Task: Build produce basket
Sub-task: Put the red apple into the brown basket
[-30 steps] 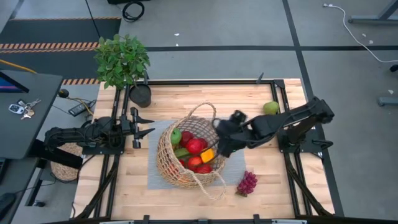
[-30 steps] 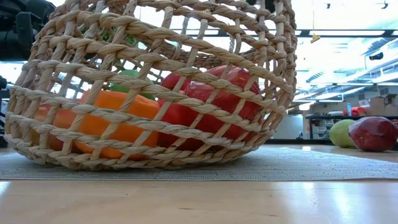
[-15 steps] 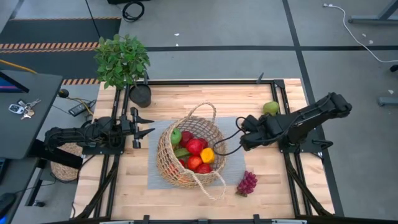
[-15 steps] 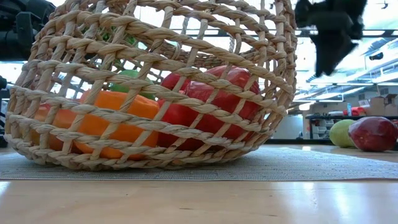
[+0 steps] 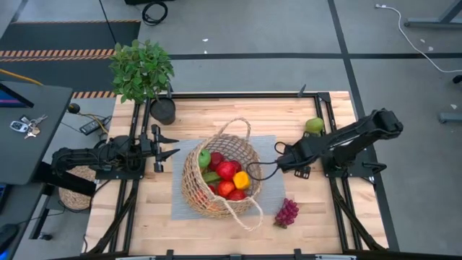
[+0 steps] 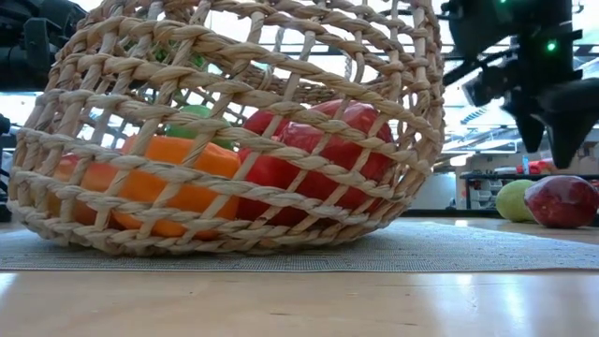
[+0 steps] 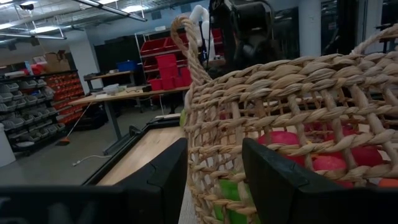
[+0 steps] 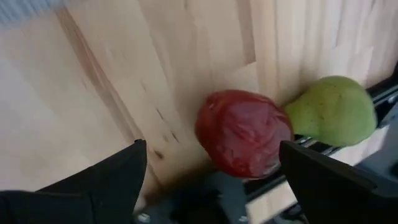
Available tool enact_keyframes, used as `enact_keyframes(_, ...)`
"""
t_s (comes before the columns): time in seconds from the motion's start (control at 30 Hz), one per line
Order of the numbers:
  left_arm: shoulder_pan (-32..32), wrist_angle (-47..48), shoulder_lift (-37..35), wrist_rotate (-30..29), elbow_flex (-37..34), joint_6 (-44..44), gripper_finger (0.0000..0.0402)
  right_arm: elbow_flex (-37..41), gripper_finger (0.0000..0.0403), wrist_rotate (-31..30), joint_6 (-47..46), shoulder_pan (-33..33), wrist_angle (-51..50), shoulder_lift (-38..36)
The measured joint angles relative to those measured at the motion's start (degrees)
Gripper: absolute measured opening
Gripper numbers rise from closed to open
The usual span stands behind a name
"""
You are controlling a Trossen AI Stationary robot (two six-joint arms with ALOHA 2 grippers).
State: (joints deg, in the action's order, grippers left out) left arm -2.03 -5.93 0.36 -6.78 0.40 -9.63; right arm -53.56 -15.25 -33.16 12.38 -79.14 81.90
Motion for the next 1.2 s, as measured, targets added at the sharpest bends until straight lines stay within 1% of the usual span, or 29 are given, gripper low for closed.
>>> enact_keyframes(0.13,-0.01,0.0,0.0,-0.01,0.0,-0.02,0.016,-0.02,0.0368,0.24,7.86,-1.63,-0.49,3.4)
enact_keyframes(0.27,-0.01,0.0,0.0,-0.01,0.0,-0.01,0.016,-0.04,0.0368,-0.32,18.49,-2.99,-3.71,7.62)
enact_keyframes(0.37,0.0,0.0,0.0,0.0,0.01,0.0,0.016,-0.02,0.0368,-0.87,23.32,-3.98,-5.8,10.61)
enact_keyframes(0.53,-0.01,0.0,0.0,0.01,0.0,-0.01,0.016,1.45,0.0368,-5.8,24.26,-4.92,-6.25,12.2)
enact_keyframes(0.63,-0.01,0.0,0.0,0.0,-0.02,-0.01,0.016,4.55,0.0368,-4.55,25.14,-5.51,-2.6,11.13)
enact_keyframes(0.7,-0.02,0.0,0.0,0.0,-0.01,0.0,0.016,5.88,0.0368,-2.5,26.6,-5.77,-2.31,10.95)
enact_keyframes(0.73,-0.01,0.0,0.0,0.0,0.0,-0.01,0.016,5.65,0.0368,-2.4,26.71,-5.87,-2.21,11.0)
enact_keyframes(0.83,-0.01,0.0,0.0,0.01,-0.02,-0.02,0.016,4.6,0.0368,-6.09,25.43,-6.18,-2.54,10.94)
enact_keyframes(0.9,-0.02,-0.04,0.0,-0.01,0.01,0.01,0.016,4.84,0.0368,-6.88,25.43,-6.72,-2.44,10.94)
enact_keyframes(1.07,-0.02,-0.02,0.0,-0.01,-0.01,-0.02,0.016,4.84,0.0368,-5.74,25.8,-7.78,-2.05,12.37)
enact_keyframes(1.2,0.0,-0.03,0.0,0.0,-0.02,-0.01,0.016,5.67,0.0368,-4.12,25.91,-7.65,2.09,12.77)
